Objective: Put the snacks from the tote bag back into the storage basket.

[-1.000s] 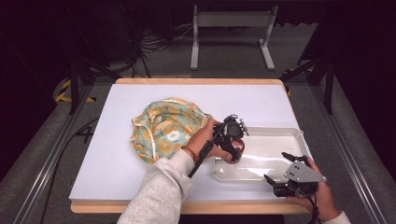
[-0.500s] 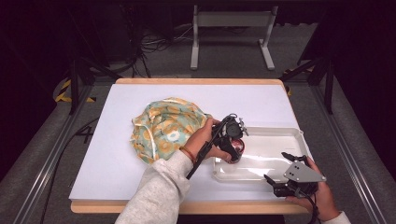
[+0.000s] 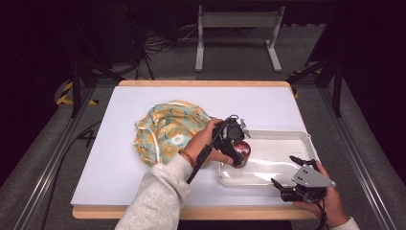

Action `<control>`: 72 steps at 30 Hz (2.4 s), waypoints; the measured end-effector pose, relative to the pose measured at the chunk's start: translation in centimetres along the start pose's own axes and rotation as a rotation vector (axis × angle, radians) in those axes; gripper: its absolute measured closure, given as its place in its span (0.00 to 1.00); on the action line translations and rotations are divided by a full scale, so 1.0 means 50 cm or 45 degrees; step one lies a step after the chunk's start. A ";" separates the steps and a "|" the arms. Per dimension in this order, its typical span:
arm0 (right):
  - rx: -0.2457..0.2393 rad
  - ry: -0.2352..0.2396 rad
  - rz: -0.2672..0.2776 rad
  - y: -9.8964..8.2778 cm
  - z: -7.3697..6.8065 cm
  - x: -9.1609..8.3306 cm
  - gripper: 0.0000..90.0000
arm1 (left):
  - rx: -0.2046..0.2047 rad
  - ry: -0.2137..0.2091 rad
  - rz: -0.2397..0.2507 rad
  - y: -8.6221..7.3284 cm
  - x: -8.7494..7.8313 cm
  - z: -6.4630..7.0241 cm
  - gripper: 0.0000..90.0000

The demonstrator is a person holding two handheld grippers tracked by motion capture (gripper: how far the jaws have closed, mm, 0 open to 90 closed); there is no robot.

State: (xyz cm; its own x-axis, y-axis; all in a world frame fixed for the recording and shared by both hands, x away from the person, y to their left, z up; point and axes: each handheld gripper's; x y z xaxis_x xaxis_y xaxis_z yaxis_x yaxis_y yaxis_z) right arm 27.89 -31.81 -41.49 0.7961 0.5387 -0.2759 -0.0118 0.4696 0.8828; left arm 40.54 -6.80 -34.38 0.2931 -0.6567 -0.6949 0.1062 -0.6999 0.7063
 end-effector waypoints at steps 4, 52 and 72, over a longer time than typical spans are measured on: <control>0.000 0.002 -0.001 0.000 0.000 0.001 0.10 | -0.005 0.023 0.009 -0.002 -0.006 0.000 0.07; -0.002 0.010 -0.009 0.000 -0.002 0.004 0.10 | 0.129 0.180 -0.020 -0.114 -0.116 -0.014 0.05; -0.002 0.015 -0.008 0.001 -0.003 0.004 0.10 | 0.138 0.237 -0.069 -0.155 -0.147 -0.033 0.05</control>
State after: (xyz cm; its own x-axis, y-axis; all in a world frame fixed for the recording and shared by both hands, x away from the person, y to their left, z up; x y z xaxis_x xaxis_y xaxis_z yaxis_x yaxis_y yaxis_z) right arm 27.94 -31.57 -41.56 0.7888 0.5440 -0.2862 -0.0075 0.4740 0.8805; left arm 39.12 3.90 -34.54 0.4612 -0.5609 -0.6875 0.0272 -0.7655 0.6428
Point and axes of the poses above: each handheld gripper's, and its own axes: x roughly forward along the jaws, y roughly out of its top, z roughly to its right, and after that the axes turned 15 degrees about z, right-handed
